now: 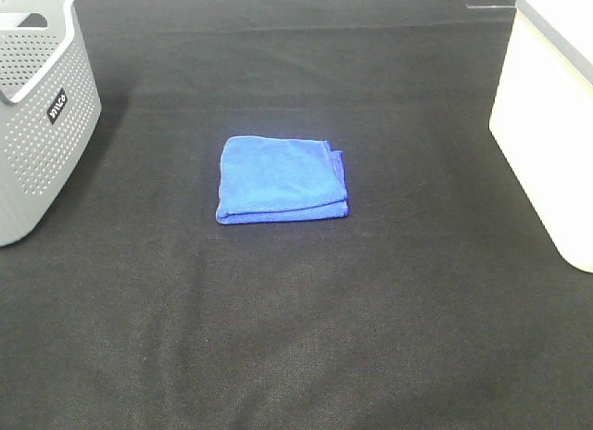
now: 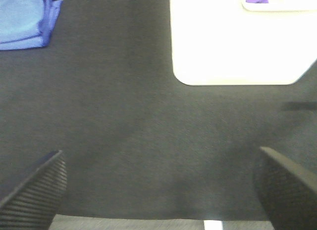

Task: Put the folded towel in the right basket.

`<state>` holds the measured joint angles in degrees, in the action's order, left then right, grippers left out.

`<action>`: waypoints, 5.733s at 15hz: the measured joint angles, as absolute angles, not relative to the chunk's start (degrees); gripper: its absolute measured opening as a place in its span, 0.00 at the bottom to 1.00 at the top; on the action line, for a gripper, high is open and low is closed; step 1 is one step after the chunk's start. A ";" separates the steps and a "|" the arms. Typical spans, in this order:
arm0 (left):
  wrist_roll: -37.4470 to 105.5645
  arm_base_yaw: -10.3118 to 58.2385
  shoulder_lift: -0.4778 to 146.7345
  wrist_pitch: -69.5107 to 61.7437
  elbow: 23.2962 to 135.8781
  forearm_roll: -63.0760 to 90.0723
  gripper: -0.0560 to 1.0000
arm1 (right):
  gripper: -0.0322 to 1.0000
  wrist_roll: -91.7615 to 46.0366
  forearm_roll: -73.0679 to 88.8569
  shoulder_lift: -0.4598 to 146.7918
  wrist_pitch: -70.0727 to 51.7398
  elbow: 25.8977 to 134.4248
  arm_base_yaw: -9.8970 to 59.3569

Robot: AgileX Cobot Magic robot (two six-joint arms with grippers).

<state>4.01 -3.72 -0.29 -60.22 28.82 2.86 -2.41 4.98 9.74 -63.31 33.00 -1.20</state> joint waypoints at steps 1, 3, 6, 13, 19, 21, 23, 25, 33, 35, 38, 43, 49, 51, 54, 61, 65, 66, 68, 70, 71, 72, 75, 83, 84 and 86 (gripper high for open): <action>4.01 -3.72 -0.29 -60.22 28.82 2.86 0.99 | 0.98 -1.38 6.25 15.87 -63.66 36.73 -1.20; 4.01 -3.72 -0.29 -60.22 28.82 2.86 0.99 | 0.98 0.00 9.68 30.60 -64.80 48.07 -1.20; 4.01 -3.72 -0.29 -60.22 28.82 2.86 0.99 | 0.98 0.00 12.95 42.74 -64.86 59.36 -1.20; 4.01 -3.72 -0.29 -60.22 28.82 2.86 0.99 | 0.98 -7.22 30.02 74.77 -59.01 77.35 2.29; 4.01 -3.72 -0.29 -60.22 28.82 2.86 0.99 | 0.98 -16.84 39.71 117.23 -57.35 97.29 14.09; 4.01 -3.72 -0.29 -60.22 28.82 2.86 0.99 | 0.98 -16.84 40.34 127.02 -58.84 105.54 14.09; 4.01 -3.72 -0.29 -60.22 28.82 2.86 0.99 | 0.98 -15.36 41.08 135.45 -62.05 113.22 13.58; 4.01 -3.72 -0.29 -60.22 28.82 2.86 0.99 | 0.97 -13.01 41.37 143.07 -65.03 121.07 12.03; 4.01 -3.72 -0.29 -60.22 28.82 2.86 0.99 | 0.95 -12.43 43.49 150.17 -67.55 124.85 12.72; 4.01 -3.72 -0.29 -60.22 28.82 2.81 0.99 | 0.89 -12.49 45.95 151.95 -67.15 125.71 17.48; 4.01 -3.72 -0.29 -60.22 28.82 2.81 0.99 | 0.54 -12.49 46.24 152.98 -65.43 125.76 22.06; 4.01 -3.72 -0.29 -60.22 28.82 2.81 0.99 | 0.20 -12.72 45.09 152.69 -64.74 125.31 22.12; 4.01 -3.72 -0.29 -60.22 28.82 2.81 0.99 | 0.20 -13.64 41.60 135.91 -69.10 124.33 17.82; 4.01 -3.72 -0.29 -60.22 28.82 2.81 0.99 | 0.20 -15.30 42.23 128.92 -69.21 124.33 13.75; 4.01 -3.72 -0.29 -60.22 28.82 2.81 0.99 | 0.20 -16.16 42.46 117.46 -69.39 124.33 2.52; 4.01 -3.72 -0.29 -60.22 28.82 2.81 0.99 | 0.20 -11.97 15.30 108.63 -69.56 117.23 -15.87; 4.01 -3.72 -0.29 -60.22 28.82 2.81 0.99 | 0.20 -7.33 8.59 114.48 -70.13 110.12 -16.56; 4.01 -3.72 -0.29 -60.22 28.82 2.81 0.99 | 0.28 -7.05 8.54 115.91 -70.13 109.95 -16.56; 4.01 -3.72 -0.29 -60.22 28.82 2.81 0.99 | 0.78 -6.99 8.77 117.28 -70.07 109.95 -16.56; 4.01 -3.72 -0.29 -60.22 28.82 2.81 0.99 | 0.93 -6.99 10.31 117.28 -70.02 109.95 -16.56; 4.01 -3.72 -0.29 -60.22 28.82 2.81 0.99 | 0.95 -6.99 11.12 116.71 -70.02 109.95 -16.56; 4.01 -3.72 -0.29 -60.22 28.82 2.81 0.99 | 0.96 -6.93 11.40 115.79 -70.02 109.95 -16.56; 4.01 -3.72 -0.29 -60.22 28.82 2.81 0.99 | 0.96 -5.96 11.23 112.07 -70.02 109.95 -15.24; 4.01 -3.72 -0.29 -60.22 28.82 2.81 0.99 | 0.97 -1.38 7.56 83.37 -69.50 91.79 0.11; 4.01 -3.72 -0.29 -60.22 28.82 2.81 0.99 | 0.97 -1.03 6.47 76.49 -69.50 85.43 0.11; 4.01 -3.72 -0.29 -60.22 28.82 2.81 0.99 | 0.97 0.00 5.61 62.05 -66.35 69.90 0.11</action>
<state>4.01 -3.72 -0.29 -60.22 28.82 2.81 0.00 5.61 62.05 -66.35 69.90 0.11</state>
